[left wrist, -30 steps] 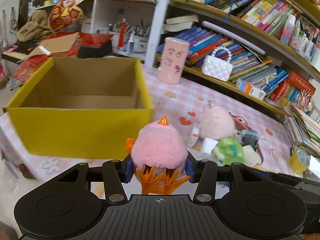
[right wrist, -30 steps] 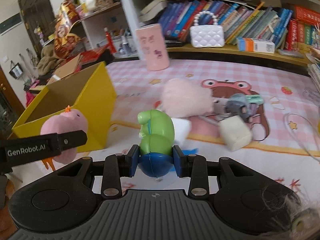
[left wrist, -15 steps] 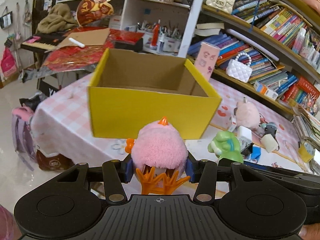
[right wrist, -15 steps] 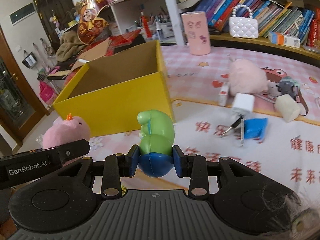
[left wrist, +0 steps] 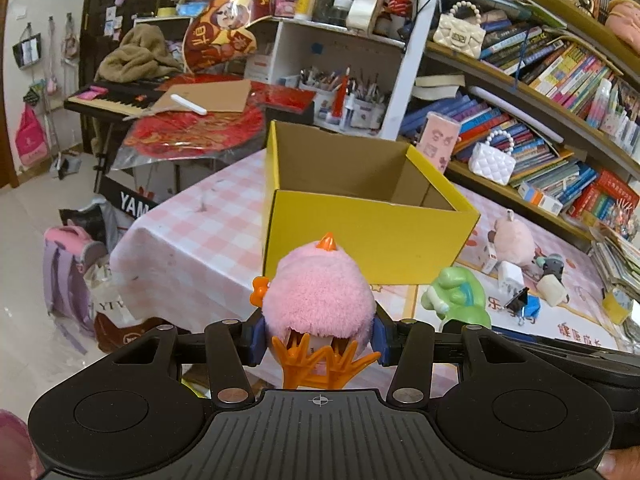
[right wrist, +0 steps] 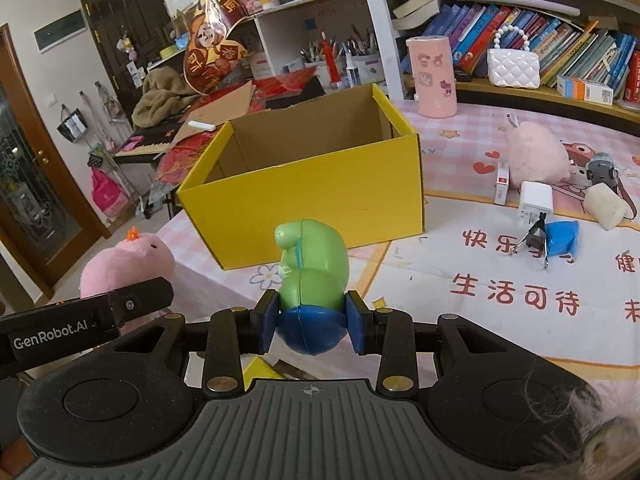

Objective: Organize objects
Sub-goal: 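Carry the chick and the green toy over the yellow box with both grippers, then open the left gripper over the box while the right releases the green toy, then withdraw both open grippers from the box back toward the remaining items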

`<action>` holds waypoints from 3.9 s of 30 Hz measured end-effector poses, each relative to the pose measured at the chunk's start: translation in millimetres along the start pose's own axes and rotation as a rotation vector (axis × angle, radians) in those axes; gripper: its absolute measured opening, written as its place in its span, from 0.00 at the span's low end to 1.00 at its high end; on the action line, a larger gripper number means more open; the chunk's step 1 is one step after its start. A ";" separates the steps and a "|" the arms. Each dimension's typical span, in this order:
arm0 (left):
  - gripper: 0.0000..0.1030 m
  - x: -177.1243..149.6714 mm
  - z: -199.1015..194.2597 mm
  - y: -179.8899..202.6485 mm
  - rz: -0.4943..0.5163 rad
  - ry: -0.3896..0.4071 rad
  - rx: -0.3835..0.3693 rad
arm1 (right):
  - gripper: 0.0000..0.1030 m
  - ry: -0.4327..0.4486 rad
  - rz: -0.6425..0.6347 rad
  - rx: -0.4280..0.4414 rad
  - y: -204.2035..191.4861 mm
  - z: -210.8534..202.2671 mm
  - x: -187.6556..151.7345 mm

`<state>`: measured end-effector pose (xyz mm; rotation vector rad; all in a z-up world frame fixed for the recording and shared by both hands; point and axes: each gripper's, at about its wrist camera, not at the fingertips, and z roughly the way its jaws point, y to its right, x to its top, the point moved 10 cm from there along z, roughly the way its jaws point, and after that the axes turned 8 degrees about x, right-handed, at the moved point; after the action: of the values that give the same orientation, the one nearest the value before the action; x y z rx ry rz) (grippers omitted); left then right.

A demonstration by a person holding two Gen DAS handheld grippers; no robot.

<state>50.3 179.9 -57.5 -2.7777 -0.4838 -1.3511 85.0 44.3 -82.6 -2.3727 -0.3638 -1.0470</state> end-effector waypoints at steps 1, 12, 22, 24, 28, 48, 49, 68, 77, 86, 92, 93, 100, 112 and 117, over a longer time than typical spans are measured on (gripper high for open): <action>0.46 -0.6 -0.8 -0.5 0.000 -0.001 -0.006 | 0.32 0.002 0.003 -0.006 -1.5 -1.2 -1.0; 0.46 -0.8 0.9 0.2 0.010 0.009 -0.048 | 0.32 0.016 0.037 -0.084 6.5 -8.2 -5.8; 0.46 49.3 16.5 3.9 -0.023 0.089 -0.048 | 0.32 0.115 -0.050 -0.095 6.5 4.1 45.5; 0.46 64.2 23.2 6.3 -0.028 0.109 -0.047 | 0.32 0.143 -0.066 -0.087 6.6 8.8 65.1; 0.46 90.0 39.8 13.8 -0.040 0.133 -0.047 | 0.32 0.168 -0.101 -0.067 8.5 25.4 97.6; 0.46 112.8 146.0 36.3 -0.003 0.019 0.051 | 0.32 -0.023 -0.333 0.012 36.0 140.7 137.8; 0.46 113.4 149.5 35.8 -0.002 0.016 0.055 | 0.32 -0.035 -0.344 0.014 36.5 145.1 138.3; 0.48 111.8 184.9 41.5 0.139 -0.007 0.135 | 0.33 -0.233 -0.441 0.050 45.2 188.2 115.1; 0.57 112.7 183.1 41.8 0.148 0.006 0.121 | 0.35 -0.220 -0.417 0.049 44.1 188.2 115.1; 0.75 134.9 151.4 41.0 0.101 0.127 0.101 | 0.48 -0.101 -0.379 0.035 37.6 166.3 132.5; 0.80 141.8 123.6 36.4 0.061 0.177 0.088 | 0.51 0.003 -0.338 -0.009 36.0 138.1 143.3; 0.82 141.5 118.4 34.8 0.055 0.185 0.089 | 0.51 0.020 -0.329 -0.016 35.3 132.4 144.2; 0.88 129.8 85.5 20.9 0.020 0.220 0.095 | 0.55 0.105 -0.275 -0.070 31.5 93.0 136.5; 0.88 67.8 45.5 -1.9 0.024 0.153 0.116 | 0.57 0.078 -0.201 -0.135 19.6 47.8 72.4; 0.88 45.4 30.6 -7.3 0.033 0.134 0.128 | 0.57 0.056 -0.186 -0.148 12.8 33.5 47.7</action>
<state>98.0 203.6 -42.5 -2.5628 -0.4970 -1.4329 142.7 53.9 -70.5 -2.4704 -0.5104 -1.2628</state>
